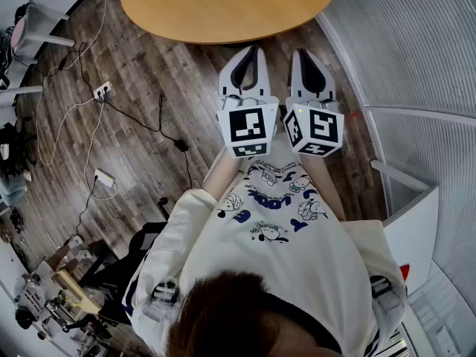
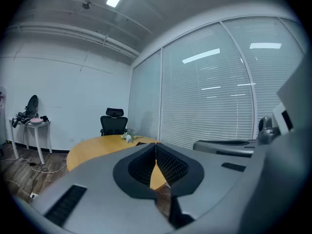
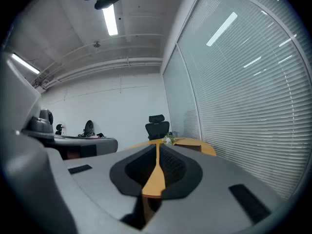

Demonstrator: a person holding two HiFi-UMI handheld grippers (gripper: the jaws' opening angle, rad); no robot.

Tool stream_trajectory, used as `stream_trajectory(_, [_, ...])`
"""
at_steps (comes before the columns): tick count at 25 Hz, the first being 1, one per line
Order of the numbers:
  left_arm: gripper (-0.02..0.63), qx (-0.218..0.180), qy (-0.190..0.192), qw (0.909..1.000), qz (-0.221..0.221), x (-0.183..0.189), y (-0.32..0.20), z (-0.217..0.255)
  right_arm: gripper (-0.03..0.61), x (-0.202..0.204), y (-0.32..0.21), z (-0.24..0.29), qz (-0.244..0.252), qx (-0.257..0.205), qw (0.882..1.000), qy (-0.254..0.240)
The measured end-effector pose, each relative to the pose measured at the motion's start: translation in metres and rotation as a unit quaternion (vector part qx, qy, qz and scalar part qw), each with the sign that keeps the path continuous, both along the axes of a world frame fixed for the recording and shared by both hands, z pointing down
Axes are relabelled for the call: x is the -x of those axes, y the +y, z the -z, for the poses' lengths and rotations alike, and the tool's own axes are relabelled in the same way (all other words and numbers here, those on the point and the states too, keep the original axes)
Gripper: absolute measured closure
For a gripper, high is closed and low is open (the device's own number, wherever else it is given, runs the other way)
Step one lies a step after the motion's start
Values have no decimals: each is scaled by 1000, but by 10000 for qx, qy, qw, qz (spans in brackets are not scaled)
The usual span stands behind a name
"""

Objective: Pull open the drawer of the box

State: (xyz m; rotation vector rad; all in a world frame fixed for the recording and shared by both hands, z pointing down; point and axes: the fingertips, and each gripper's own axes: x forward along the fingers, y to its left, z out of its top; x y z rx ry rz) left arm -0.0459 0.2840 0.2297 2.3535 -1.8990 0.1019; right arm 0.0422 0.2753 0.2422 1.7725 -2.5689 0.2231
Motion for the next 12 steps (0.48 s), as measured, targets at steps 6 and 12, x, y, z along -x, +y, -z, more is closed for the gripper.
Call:
stream_trajectory(6, [597,26,10,10000,6,-6,-3,-3,537,-7,-2,-3,-10,34,10000,-24])
stream_trajectory(12, [597,67,-15,10000,-9,-15,-6,-5,537,-16,-6,-10,-4,178,9998,-63])
